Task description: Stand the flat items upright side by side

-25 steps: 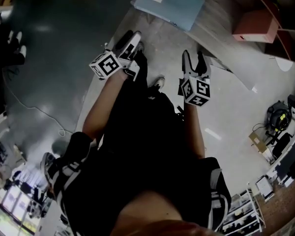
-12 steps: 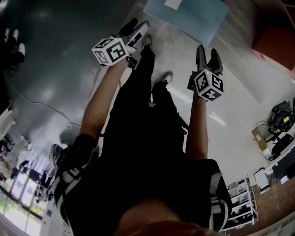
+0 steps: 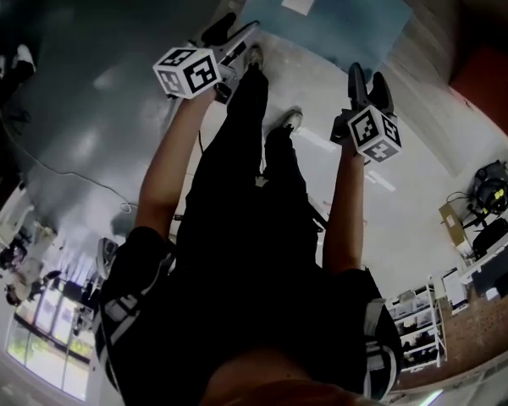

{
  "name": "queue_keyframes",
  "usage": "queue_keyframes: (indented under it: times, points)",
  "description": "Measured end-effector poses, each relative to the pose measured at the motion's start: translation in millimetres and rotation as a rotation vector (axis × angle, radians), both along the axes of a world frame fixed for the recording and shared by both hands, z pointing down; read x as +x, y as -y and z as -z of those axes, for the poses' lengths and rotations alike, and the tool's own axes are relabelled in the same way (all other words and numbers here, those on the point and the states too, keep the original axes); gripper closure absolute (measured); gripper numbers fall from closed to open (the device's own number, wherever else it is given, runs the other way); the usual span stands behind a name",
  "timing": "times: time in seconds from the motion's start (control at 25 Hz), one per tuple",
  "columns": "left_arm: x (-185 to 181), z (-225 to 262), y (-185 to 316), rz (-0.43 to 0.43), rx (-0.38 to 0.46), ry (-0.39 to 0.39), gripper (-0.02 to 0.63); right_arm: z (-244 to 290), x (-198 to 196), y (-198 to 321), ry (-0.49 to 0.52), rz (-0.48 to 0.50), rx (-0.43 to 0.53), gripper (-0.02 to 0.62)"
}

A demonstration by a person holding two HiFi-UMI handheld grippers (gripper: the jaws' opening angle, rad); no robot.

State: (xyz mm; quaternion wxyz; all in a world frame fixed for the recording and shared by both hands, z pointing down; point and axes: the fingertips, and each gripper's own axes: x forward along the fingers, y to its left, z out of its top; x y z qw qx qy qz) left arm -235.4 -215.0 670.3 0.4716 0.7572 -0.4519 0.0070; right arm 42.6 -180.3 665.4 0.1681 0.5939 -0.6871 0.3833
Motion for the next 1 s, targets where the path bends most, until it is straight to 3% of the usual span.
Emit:
queue_keyframes:
  times: [0.28, 0.72, 1.0]
  points:
    - [21.4, -12.0, 4.2, -0.047, -0.013, 0.02, 0.31, -17.0, 18.5, 0.2, 0.057, -0.017, -0.054, 0.29]
    - [52.0, 15.5, -22.1, -0.095, 0.018, -0.038, 0.31, 6.0, 46.2, -32.8, 0.122, -0.008, -0.063, 0.295]
    - [121.4, 31.1, -50.8, -0.186, 0.039, -0.067, 0.311, 20.4, 113.2, -84.9, 0.106, -0.084, -0.057, 0.305]
